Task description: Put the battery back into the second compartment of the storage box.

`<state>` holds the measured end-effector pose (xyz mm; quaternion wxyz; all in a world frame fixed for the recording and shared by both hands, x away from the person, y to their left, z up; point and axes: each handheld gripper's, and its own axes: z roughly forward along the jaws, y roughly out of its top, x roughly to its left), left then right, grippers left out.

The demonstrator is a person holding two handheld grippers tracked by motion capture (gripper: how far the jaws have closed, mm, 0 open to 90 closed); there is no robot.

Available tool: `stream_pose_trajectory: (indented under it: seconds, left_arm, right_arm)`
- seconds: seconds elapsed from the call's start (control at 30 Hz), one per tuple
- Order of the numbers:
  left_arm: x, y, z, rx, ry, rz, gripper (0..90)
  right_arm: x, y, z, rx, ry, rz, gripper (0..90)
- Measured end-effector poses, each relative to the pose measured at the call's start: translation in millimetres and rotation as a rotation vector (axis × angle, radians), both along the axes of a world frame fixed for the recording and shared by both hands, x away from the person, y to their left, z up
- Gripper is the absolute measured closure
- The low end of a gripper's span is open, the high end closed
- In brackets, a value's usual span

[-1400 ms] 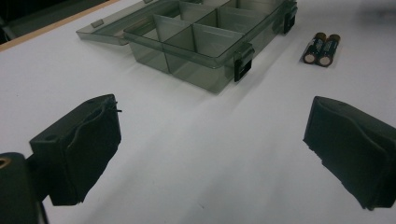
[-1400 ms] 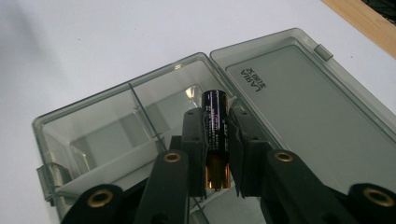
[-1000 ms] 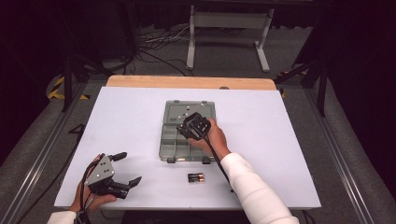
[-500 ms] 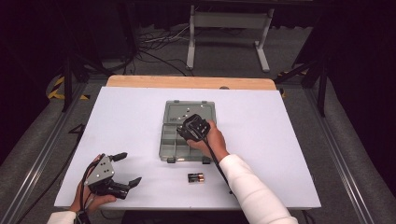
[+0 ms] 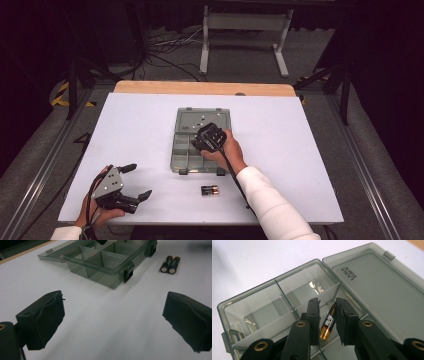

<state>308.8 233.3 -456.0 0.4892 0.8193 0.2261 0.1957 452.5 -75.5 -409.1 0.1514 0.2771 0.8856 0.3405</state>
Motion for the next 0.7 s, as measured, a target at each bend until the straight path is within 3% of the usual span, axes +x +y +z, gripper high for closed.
stream_pose_trajectory:
  seconds: [0.13, 0.17, 0.23, 0.4, 0.7]
  left_arm:
    - [0.0, 0.1, -0.2, 0.0, 0.002, 0.002, 4.1]
    - [0.0, 0.1, -0.2, -0.001, 0.003, 0.003, 4.1]
    - [0.2, 0.0, -0.3, -0.002, 0.004, 0.003, 4.1]
    - [0.1, 0.1, 0.0, 0.002, 0.001, 0.007, 4.1]
    - [0.6, 0.8, 0.0, 0.004, -0.002, 0.01, 4.1]
  right_arm:
    - [-5.3, -3.0, 5.3, 0.012, -0.042, 0.023, 74.3]
    - [-8.8, -5.8, 8.4, 0.03, -0.072, 0.052, 74.3]
    - [-11.1, -7.7, 10.8, 0.036, -0.08, 0.056, 74.2]
    - [-23.2, -20.3, 25.3, 0.096, -0.14, 0.096, 73.9]
    - [-37.4, -34.9, 33.7, 0.12, -0.186, 0.122, 72.4]
